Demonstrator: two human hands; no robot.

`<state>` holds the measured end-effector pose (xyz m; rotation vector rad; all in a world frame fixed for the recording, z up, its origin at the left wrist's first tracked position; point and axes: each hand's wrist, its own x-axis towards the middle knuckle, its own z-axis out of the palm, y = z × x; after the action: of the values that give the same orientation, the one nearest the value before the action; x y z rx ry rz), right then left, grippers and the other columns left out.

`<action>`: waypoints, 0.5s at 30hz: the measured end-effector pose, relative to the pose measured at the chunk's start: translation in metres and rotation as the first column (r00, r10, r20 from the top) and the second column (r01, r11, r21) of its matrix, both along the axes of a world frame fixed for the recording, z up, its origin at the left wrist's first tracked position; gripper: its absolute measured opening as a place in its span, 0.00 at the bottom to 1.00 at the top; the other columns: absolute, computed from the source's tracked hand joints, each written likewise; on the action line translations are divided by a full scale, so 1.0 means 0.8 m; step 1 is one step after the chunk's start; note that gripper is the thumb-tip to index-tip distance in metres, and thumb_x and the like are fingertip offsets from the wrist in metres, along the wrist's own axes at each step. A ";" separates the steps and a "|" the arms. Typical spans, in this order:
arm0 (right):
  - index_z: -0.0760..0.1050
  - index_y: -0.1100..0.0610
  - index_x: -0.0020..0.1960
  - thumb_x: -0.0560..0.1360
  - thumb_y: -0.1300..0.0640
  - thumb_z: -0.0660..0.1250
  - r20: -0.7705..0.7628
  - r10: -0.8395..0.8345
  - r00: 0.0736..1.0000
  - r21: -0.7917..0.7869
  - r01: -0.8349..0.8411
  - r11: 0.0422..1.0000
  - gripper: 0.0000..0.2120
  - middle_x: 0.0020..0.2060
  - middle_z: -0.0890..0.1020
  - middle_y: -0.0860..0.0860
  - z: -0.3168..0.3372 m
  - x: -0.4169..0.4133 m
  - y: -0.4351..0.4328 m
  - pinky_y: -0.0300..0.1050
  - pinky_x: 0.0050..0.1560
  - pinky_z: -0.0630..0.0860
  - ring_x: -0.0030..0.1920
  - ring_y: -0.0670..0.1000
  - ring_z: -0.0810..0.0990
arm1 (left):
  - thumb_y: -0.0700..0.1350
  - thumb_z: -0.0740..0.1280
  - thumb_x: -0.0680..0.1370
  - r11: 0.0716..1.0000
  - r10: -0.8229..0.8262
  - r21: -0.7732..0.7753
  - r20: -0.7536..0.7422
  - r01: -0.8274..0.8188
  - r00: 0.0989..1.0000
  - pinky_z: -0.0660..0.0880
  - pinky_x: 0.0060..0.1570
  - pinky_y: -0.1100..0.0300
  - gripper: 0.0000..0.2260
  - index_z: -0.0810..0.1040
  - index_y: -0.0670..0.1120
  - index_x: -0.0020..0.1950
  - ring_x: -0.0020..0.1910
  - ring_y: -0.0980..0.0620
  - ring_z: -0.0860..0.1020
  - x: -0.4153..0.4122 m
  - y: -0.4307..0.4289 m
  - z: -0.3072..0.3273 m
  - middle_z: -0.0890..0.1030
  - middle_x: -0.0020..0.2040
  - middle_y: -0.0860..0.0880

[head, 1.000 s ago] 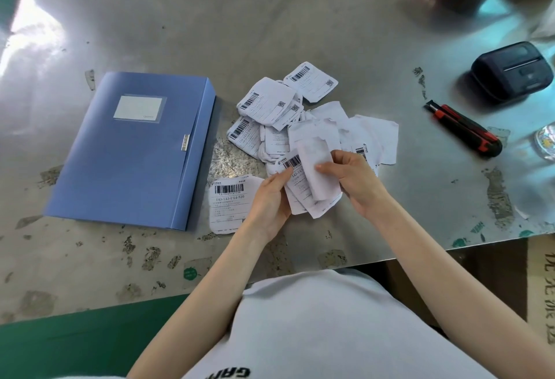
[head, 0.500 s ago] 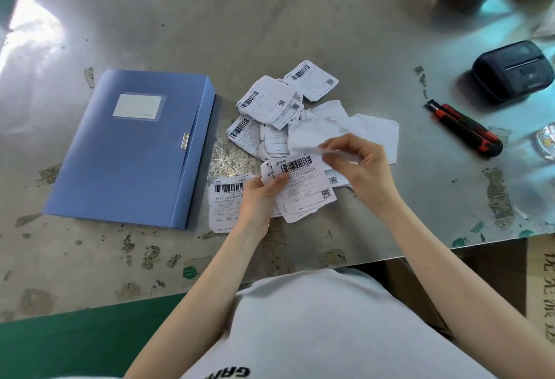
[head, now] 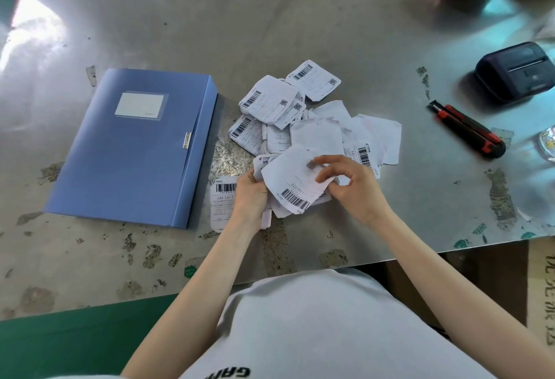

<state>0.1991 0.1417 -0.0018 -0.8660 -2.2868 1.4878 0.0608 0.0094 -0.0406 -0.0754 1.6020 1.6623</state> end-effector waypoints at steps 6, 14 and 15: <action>0.80 0.56 0.42 0.70 0.68 0.69 -0.101 -0.154 0.983 0.175 0.170 0.970 0.08 0.36 0.77 0.41 0.003 -0.003 0.006 0.27 0.37 0.67 0.35 0.39 0.73 | 0.37 0.74 0.70 0.997 -0.022 0.071 0.001 0.022 1.000 0.77 0.55 0.40 0.11 0.82 0.41 0.52 0.53 0.38 0.81 0.001 -0.008 0.008 0.83 0.52 0.38; 0.79 0.61 0.47 0.72 0.63 0.70 0.123 0.106 0.987 0.471 -0.152 0.869 0.05 0.41 0.77 0.51 0.011 -0.012 -0.031 0.46 0.36 0.74 0.38 0.48 0.74 | 0.39 0.66 0.78 0.993 0.024 0.114 -0.008 -0.023 1.000 0.81 0.45 0.49 0.04 0.80 0.41 0.50 0.45 0.46 0.84 0.008 -0.002 0.014 0.85 0.46 0.43; 0.79 0.61 0.49 0.72 0.61 0.69 0.182 0.136 0.974 0.440 -0.205 0.874 0.06 0.44 0.77 0.52 0.009 -0.014 -0.036 0.49 0.39 0.76 0.42 0.51 0.75 | 0.40 0.65 0.79 0.992 0.025 0.127 0.003 -0.025 1.000 0.81 0.42 0.51 0.05 0.80 0.42 0.49 0.44 0.47 0.84 0.009 -0.002 0.014 0.85 0.45 0.44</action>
<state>0.1877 0.1130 0.0057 -0.6619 -2.7206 0.8906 0.0680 0.0080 -0.0290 -0.0316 1.4961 1.7791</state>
